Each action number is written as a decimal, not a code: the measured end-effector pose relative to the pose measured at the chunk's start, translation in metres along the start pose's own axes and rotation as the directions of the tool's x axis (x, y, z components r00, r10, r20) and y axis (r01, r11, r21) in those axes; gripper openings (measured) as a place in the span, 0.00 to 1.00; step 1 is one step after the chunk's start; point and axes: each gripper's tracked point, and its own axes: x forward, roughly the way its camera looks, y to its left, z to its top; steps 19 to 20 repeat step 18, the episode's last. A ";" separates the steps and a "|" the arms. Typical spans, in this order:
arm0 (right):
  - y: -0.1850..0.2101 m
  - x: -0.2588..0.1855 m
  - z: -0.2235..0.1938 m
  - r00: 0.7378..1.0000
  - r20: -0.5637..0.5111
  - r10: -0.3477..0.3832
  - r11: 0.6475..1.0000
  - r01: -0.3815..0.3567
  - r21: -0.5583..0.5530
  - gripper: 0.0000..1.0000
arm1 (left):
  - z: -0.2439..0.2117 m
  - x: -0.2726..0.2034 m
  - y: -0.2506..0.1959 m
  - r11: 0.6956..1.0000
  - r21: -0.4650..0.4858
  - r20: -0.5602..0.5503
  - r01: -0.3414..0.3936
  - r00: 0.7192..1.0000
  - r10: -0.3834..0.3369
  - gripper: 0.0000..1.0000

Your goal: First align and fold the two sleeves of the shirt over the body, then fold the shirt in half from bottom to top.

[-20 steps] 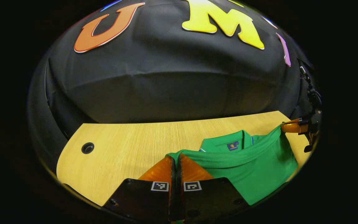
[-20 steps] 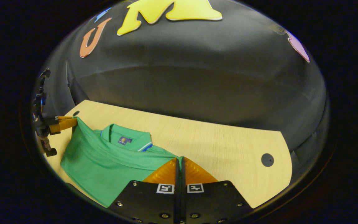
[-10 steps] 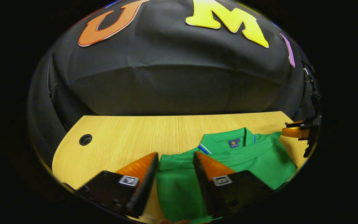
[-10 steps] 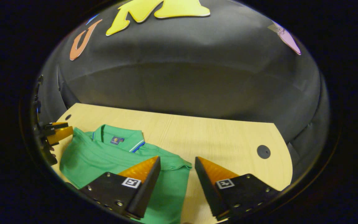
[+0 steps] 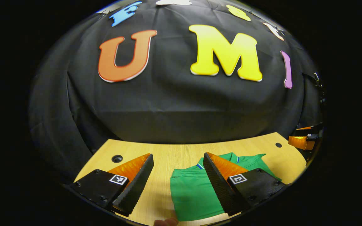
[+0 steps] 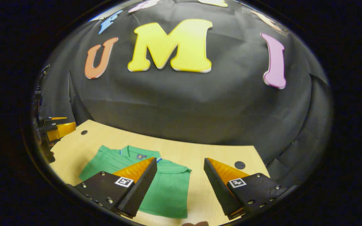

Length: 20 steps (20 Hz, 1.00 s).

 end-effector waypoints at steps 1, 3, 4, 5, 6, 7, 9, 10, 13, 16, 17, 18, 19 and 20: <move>0.005 -0.024 0.014 0.999 0.036 -0.005 1.000 0.005 -0.001 0.94 | 0.014 -0.020 0.000 1.000 0.010 0.024 -0.005 1.000 0.005 1.00; 0.015 -0.069 0.034 0.996 0.091 -0.016 1.000 0.016 -0.002 0.94 | 0.037 -0.065 -0.006 1.000 0.016 0.059 -0.003 0.998 0.002 1.00; 0.020 -0.091 0.041 0.993 0.120 -0.022 1.000 0.021 0.003 0.94 | 0.048 -0.088 -0.009 1.000 0.008 0.077 0.003 0.997 -0.004 1.00; 0.026 -0.112 0.048 0.988 0.151 -0.028 1.000 0.027 0.007 0.94 | 0.056 -0.108 -0.013 1.000 -0.007 0.095 0.007 0.995 -0.007 1.00; 0.030 -0.131 0.054 0.983 0.182 -0.034 0.999 0.033 0.012 0.94 | 0.061 -0.125 -0.014 1.000 -0.017 0.114 0.010 0.993 -0.008 1.00; 0.035 -0.151 0.056 0.978 0.205 -0.038 0.999 0.036 0.016 0.94 | 0.064 -0.140 -0.016 1.000 -0.018 0.130 0.007 0.991 -0.005 1.00; 0.049 -0.185 0.054 0.973 0.228 -0.029 0.999 0.025 0.024 0.94 | 0.067 -0.172 -0.017 1.000 -0.007 0.161 -0.003 0.987 0.004 1.00; 0.054 -0.198 0.052 0.972 0.235 -0.026 0.999 0.020 0.025 0.94 | 0.071 -0.188 -0.016 1.000 -0.003 0.178 -0.012 0.984 0.013 0.94; 0.068 -0.229 0.039 0.973 0.231 -0.029 0.999 0.019 0.047 0.94 | 0.076 -0.225 -0.016 1.000 -0.002 0.219 -0.020 0.976 0.020 1.00; 0.075 -0.247 0.031 0.972 0.232 -0.032 0.998 0.021 0.052 0.94 | 0.075 -0.252 -0.016 1.000 0.005 0.244 -0.023 0.970 0.021 1.00; 0.075 -0.252 0.029 0.971 0.237 -0.039 0.998 0.026 0.058 0.94 | 0.073 -0.258 -0.016 1.000 0.003 0.247 -0.023 0.969 0.022 1.00; 0.076 -0.257 0.029 0.969 0.242 -0.048 0.998 0.034 0.060 0.94 | 0.067 -0.259 -0.017 1.000 0.000 0.243 -0.024 0.970 0.024 1.00; 0.076 -0.257 0.029 0.969 0.242 -0.048 0.998 0.034 0.060 0.94 | 0.067 -0.259 -0.017 1.000 0.000 0.243 -0.024 0.970 0.024 1.00; 0.076 -0.257 0.029 0.969 0.242 -0.048 0.998 0.034 0.060 0.94 | 0.067 -0.259 -0.017 1.000 0.000 0.243 -0.024 0.970 0.024 1.00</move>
